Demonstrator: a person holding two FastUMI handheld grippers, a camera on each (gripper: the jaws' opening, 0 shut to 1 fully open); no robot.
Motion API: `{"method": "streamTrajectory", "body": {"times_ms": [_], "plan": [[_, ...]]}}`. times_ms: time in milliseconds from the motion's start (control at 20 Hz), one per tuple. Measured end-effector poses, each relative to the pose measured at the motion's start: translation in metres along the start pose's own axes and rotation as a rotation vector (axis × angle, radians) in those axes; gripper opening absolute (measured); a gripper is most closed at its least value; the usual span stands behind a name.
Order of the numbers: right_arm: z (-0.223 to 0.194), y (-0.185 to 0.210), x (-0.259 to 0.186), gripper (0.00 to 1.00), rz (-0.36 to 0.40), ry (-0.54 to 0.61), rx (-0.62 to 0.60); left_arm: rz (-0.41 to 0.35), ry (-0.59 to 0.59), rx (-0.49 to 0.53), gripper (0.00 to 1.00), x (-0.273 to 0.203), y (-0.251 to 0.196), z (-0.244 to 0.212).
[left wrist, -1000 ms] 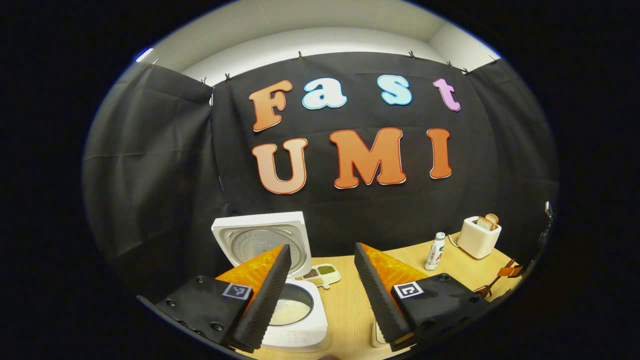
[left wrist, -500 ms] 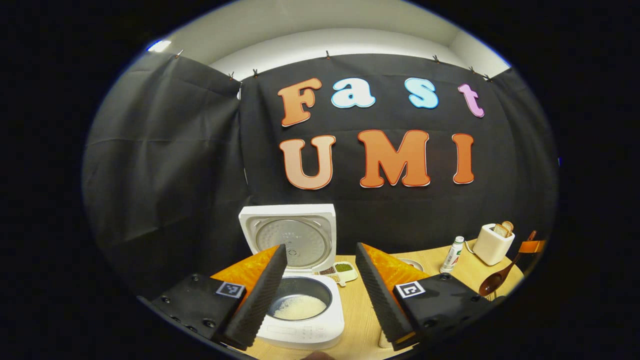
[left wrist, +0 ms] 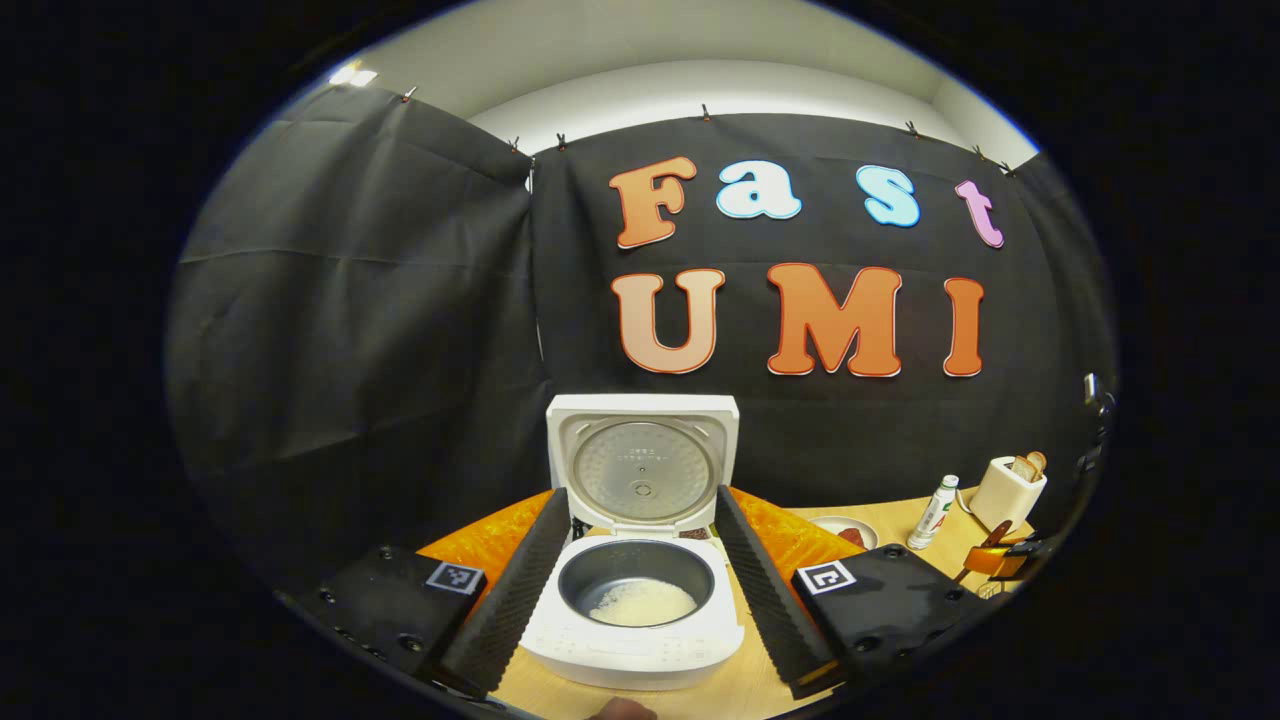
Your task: Close the left gripper, press the button to open the rice cooker; take a wooden spoon from the chopstick holder with the right hand, scoop a spoonful of rice and pour it into the rice cooker, then put the wooden spoon back into the chopstick holder.
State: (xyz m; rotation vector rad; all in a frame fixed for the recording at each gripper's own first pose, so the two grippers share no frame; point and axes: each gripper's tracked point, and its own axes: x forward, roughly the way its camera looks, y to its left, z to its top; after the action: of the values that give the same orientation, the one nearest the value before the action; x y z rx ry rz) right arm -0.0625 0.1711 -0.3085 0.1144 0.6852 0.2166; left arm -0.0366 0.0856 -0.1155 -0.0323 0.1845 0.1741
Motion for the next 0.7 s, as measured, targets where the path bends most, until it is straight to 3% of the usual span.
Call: {"method": "streamTrajectory", "body": {"times_ms": [100,150,200,350,550,600,700], "plan": [[-0.015,-0.002,0.013,0.14,-0.044,0.020,-0.064,0.017,0.015,0.006,0.98,-0.003,0.014,-0.006],[-0.021,-0.002,0.018,0.10,-0.051,0.026,-0.097,0.026,0.018,0.012,0.98,-0.004,0.021,-0.006],[-0.030,0.000,0.024,0.14,-0.055,0.038,-0.109,0.034,0.014,0.015,0.98,-0.005,0.027,-0.005],[-0.037,0.009,0.032,0.14,-0.067,0.034,-0.130,0.063,0.021,0.006,0.98,-0.007,0.043,-0.012],[-0.053,0.033,0.034,0.14,-0.022,0.079,-0.008,0.073,0.054,-0.020,0.98,-0.004,0.052,-0.023],[-0.055,0.041,0.034,0.18,-0.008,0.088,0.018,0.074,0.057,-0.017,0.98,-0.002,0.054,-0.024],[-0.059,0.058,0.033,0.14,0.033,0.115,0.079,0.074,0.065,-0.015,0.98,-0.002,0.057,-0.027]]}}
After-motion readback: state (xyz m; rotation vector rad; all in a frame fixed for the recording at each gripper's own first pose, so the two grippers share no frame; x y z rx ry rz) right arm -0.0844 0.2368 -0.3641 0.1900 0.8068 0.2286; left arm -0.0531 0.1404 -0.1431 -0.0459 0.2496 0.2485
